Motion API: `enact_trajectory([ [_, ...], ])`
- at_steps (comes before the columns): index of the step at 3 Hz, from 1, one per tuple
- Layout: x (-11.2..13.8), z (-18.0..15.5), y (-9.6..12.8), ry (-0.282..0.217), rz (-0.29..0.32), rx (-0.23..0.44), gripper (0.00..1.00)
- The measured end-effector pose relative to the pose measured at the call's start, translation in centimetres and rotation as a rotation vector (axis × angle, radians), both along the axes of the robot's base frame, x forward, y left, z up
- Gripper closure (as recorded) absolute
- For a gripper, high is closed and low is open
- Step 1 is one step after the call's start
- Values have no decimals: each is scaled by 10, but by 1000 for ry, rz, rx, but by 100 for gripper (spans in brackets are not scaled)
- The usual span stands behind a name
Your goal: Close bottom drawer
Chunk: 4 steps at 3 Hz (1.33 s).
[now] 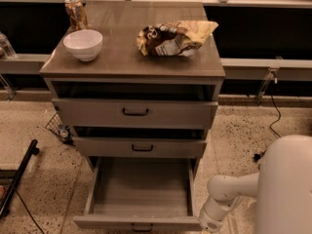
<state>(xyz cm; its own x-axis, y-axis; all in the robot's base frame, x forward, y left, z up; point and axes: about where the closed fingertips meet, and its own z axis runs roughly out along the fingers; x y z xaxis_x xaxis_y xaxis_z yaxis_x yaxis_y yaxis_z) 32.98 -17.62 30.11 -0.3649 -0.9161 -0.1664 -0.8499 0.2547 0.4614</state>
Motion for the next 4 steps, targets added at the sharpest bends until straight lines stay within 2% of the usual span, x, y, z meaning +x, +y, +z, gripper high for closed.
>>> enact_trajectory([
  [1,-14,-33,6,56,43,16,0],
  [2,-32,-63,6,114,68,14,26],
  [3,-42,-77,6,139,71,21,48],
  [4,-43,-83,12,119,46,54,72],
])
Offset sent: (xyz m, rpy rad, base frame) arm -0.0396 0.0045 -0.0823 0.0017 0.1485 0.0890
